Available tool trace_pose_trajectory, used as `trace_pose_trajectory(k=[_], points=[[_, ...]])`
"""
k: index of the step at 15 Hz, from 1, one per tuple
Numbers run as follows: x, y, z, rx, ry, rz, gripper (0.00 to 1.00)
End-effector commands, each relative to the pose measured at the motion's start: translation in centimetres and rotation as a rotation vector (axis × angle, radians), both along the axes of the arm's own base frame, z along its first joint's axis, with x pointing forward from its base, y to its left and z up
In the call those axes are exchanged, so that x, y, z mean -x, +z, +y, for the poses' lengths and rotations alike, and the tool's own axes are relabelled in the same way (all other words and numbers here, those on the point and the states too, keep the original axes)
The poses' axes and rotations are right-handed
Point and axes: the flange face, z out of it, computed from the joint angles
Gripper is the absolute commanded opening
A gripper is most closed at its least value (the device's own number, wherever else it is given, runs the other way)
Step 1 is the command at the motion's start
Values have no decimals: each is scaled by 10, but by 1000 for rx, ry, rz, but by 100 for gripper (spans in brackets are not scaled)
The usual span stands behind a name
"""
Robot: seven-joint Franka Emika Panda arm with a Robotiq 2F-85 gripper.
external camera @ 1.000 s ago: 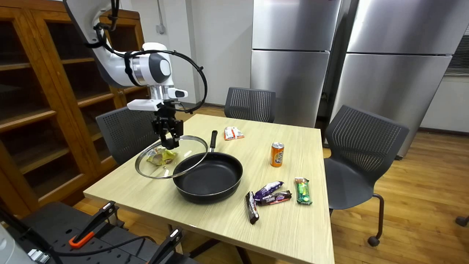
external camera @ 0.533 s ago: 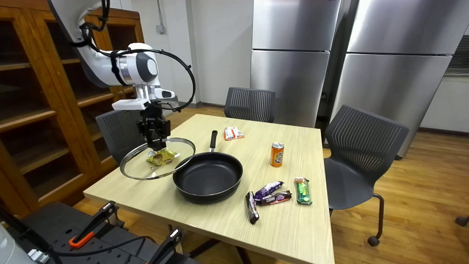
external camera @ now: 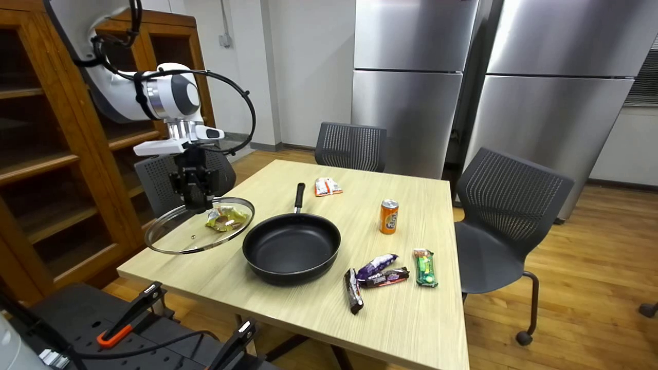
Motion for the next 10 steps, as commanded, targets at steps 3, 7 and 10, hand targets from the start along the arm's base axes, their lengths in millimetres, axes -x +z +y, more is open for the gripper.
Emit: trace_pose_trajectory(k=[3, 7, 10], points=[[-3, -2, 28, 33, 68, 58, 39], [-7, -18, 36, 41, 90, 104, 39], [-11, -26, 39, 43, 111, 129, 39]])
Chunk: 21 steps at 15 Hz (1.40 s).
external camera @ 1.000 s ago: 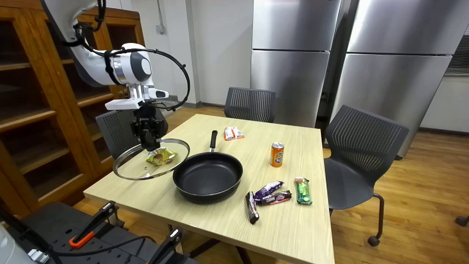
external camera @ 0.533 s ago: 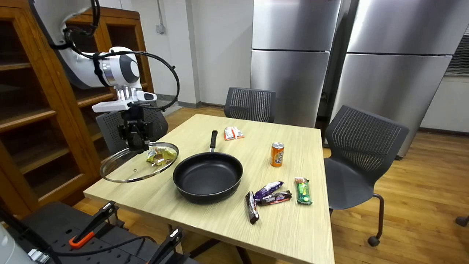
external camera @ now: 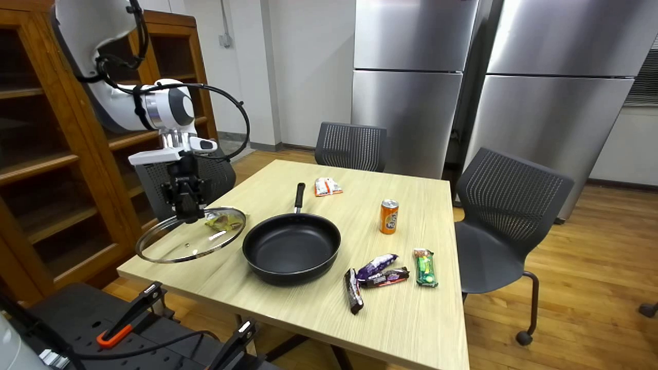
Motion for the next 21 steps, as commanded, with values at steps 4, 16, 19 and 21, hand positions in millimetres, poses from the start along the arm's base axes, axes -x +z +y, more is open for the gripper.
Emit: trace_pose_trajectory(k=[4, 16, 19, 21], points=[[-16, 3, 11, 16, 61, 48, 39], [-64, 1, 13, 13, 11, 38, 39], [-78, 2, 12, 6, 1, 29, 39], [-82, 4, 14, 1, 3, 20, 39]])
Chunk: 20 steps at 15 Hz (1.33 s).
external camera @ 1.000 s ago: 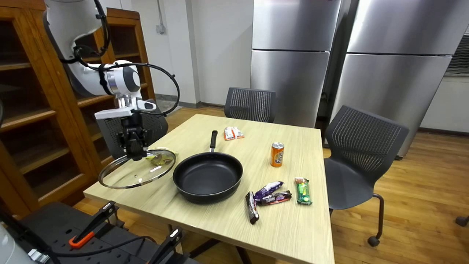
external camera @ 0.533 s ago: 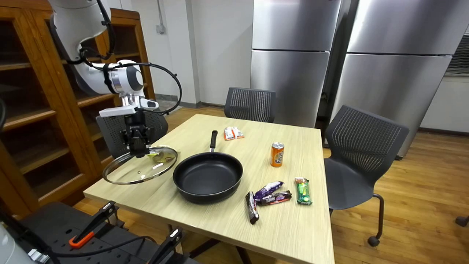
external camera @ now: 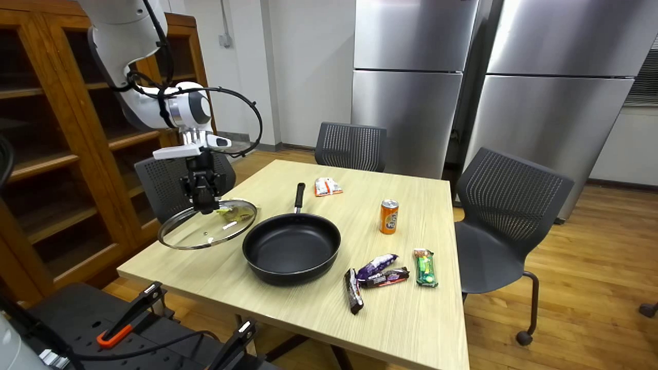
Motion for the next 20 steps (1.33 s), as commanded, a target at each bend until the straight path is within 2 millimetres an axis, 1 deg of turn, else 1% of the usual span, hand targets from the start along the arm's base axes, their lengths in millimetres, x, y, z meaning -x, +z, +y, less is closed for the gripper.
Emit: trace_pose_trajectory(k=[1, 6, 10, 15, 20], points=[[-15, 17, 6, -1, 7, 1, 39], [-11, 25, 11, -8, 11, -32, 39], [0, 27, 16, -13, 22, -52, 39], [21, 25, 22, -32, 39, -92, 39], [45, 22, 19, -55, 59, -120, 39]])
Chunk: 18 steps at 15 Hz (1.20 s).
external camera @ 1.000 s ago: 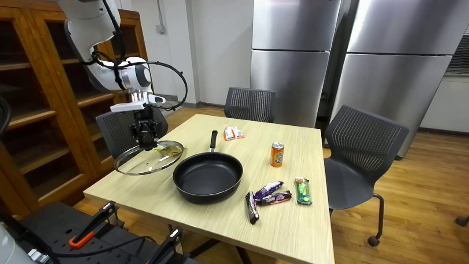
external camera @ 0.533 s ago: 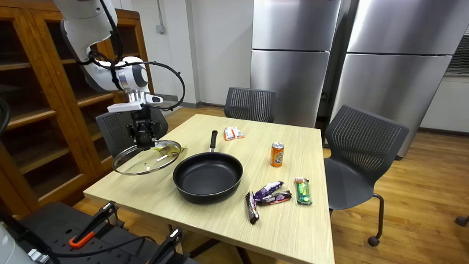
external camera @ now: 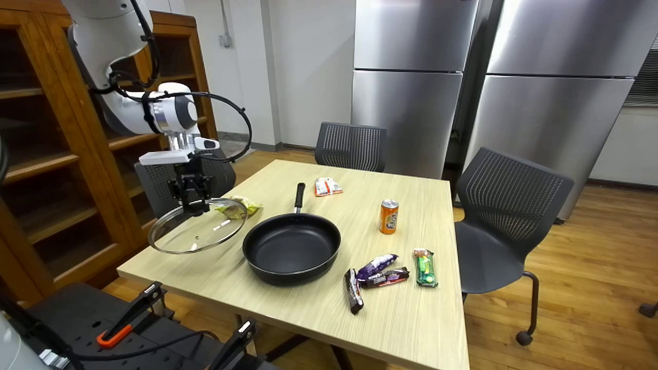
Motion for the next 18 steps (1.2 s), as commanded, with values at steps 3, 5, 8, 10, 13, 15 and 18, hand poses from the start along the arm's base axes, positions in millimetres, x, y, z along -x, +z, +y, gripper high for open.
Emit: trace_pose_trajectory(k=[3, 5, 8, 10, 13, 15, 18], points=[[31, 23, -9, -5, 15, -48, 39], [38, 23, -13, -7, 18, -51, 39], [42, 21, -17, -5, 19, -36, 39], [41, 18, -19, 1, 19, -22, 39], [37, 15, -20, 4, 19, -18, 39], [33, 14, -21, 6, 17, -8, 39], [31, 9, -23, 7, 23, 15, 39]])
